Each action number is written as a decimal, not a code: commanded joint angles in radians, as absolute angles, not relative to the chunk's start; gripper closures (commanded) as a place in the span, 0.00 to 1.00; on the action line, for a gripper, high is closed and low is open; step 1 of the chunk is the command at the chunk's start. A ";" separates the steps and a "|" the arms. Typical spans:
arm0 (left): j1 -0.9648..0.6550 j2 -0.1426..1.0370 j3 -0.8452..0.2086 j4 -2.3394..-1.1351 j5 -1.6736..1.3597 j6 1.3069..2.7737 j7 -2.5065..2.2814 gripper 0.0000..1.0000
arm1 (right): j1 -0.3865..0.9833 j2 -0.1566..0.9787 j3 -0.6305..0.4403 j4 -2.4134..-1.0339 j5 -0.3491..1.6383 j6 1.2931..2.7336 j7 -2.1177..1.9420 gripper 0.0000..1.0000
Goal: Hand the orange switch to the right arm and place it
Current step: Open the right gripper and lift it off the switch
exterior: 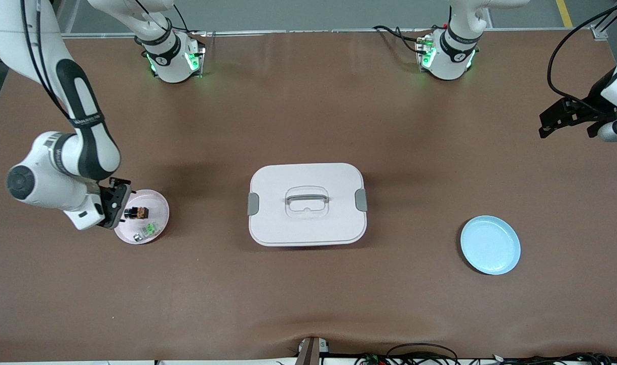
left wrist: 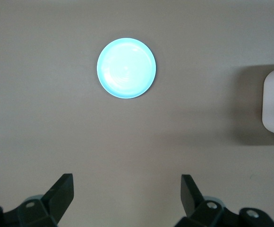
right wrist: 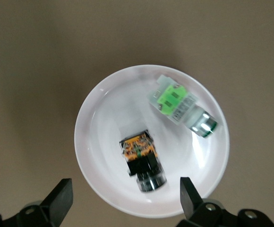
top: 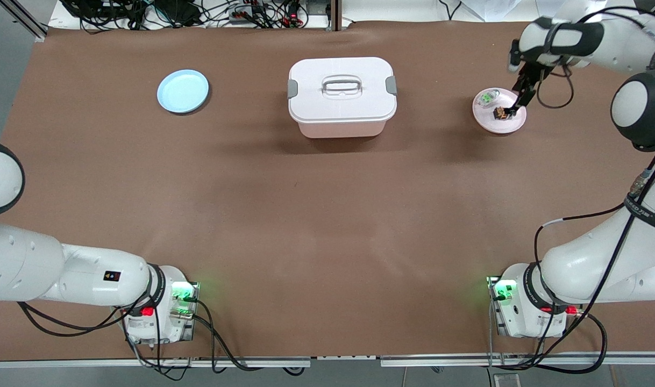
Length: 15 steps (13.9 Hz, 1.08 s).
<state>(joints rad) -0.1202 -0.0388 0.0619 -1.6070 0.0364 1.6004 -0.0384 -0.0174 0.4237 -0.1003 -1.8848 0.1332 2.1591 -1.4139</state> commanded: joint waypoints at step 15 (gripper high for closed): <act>-0.120 -0.052 -0.029 -1.612 0.020 1.598 -0.041 0.00 | -0.012 0.242 -0.098 -1.499 0.025 1.622 -0.299 0.00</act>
